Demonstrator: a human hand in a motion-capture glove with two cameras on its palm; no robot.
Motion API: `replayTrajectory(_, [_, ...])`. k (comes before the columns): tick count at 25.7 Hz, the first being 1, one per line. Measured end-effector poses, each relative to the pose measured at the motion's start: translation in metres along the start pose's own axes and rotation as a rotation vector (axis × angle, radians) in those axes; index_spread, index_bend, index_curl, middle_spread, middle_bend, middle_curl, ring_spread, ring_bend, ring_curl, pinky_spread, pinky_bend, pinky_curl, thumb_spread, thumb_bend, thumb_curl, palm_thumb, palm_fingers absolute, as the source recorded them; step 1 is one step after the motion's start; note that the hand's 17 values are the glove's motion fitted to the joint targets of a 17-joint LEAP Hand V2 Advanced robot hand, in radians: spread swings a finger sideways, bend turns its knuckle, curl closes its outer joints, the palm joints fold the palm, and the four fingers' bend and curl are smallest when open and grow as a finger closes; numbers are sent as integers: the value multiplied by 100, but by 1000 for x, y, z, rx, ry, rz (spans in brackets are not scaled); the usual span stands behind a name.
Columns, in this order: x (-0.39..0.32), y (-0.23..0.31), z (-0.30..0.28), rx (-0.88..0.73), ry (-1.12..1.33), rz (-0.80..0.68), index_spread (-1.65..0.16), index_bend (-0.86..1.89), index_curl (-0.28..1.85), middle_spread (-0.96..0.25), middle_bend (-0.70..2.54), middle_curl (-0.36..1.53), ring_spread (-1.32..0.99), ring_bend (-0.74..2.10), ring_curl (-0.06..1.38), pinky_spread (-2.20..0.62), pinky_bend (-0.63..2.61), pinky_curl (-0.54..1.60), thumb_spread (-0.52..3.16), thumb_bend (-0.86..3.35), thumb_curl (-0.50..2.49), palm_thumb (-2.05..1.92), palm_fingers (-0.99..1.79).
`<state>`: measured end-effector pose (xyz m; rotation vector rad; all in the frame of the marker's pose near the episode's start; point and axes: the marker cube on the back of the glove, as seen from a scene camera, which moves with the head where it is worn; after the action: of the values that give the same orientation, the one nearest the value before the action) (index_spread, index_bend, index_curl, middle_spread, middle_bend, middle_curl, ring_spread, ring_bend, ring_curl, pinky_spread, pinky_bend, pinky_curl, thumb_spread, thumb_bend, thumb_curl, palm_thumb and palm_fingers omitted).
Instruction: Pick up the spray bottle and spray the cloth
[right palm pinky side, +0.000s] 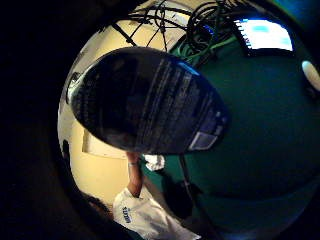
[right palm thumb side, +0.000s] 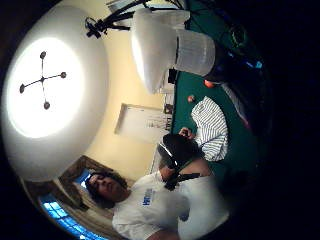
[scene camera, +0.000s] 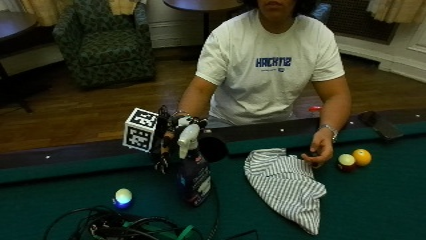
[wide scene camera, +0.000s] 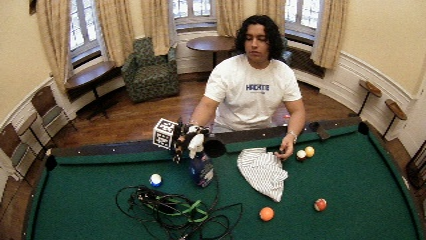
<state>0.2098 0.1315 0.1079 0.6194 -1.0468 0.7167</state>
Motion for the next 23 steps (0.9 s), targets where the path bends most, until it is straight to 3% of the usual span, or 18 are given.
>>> replayTrajectory(13, [-6, -22, 19, -26, -15, 11, -45, 31, 29, -1, 43, 37, 9, 44, 29, 24, 9, 21, 92, -4, 40, 58, 11])
replayTrajectory(23, [-14, -31, 22, -61, -42, 11, -38, 28, 33, -11, 62, 42, 0, 59, 34, 24, 3, 10, 92, -3, 38, 57, 35])
